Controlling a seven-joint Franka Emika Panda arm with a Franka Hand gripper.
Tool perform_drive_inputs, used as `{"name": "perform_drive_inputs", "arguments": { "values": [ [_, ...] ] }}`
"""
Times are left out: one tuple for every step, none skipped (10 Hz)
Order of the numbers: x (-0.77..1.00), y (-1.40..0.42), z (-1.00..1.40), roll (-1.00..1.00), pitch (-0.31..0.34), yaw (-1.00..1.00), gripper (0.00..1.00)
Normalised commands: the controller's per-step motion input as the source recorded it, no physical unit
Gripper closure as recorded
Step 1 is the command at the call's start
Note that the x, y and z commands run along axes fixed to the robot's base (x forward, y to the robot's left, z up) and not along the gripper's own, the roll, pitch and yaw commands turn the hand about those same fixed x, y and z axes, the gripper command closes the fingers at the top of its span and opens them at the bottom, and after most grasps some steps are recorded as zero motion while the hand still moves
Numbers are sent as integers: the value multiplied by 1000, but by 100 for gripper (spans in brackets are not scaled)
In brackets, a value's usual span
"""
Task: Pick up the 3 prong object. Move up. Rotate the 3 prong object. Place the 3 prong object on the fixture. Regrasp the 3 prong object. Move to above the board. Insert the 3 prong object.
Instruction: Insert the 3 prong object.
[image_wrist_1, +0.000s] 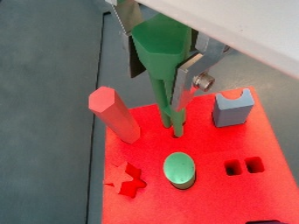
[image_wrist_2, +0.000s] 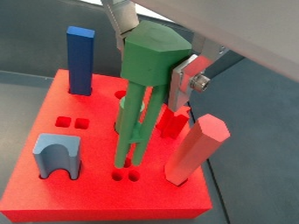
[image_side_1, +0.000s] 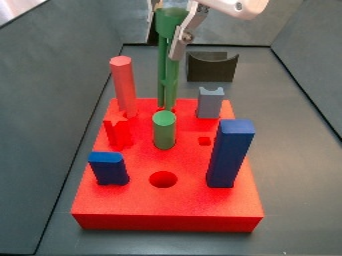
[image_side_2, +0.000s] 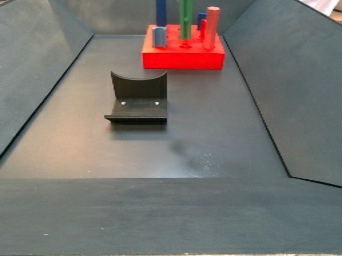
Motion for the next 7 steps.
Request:
{"name": "perform_drive_inputs", "arguments": {
  "values": [
    [0,129,-183,-19,0,0,100],
    [137,251,-209,-69,0,-29,100],
    [120,200,-157,-47,13,-29,100],
    [0,43,0,-134,-4,-134,100],
    [-46,0,0,-154,-113,-151,100],
    [-11,-94,0,-106,-113,-189,100],
    [-23,-186,0,-59,-100,-209,100]
  ]
}}
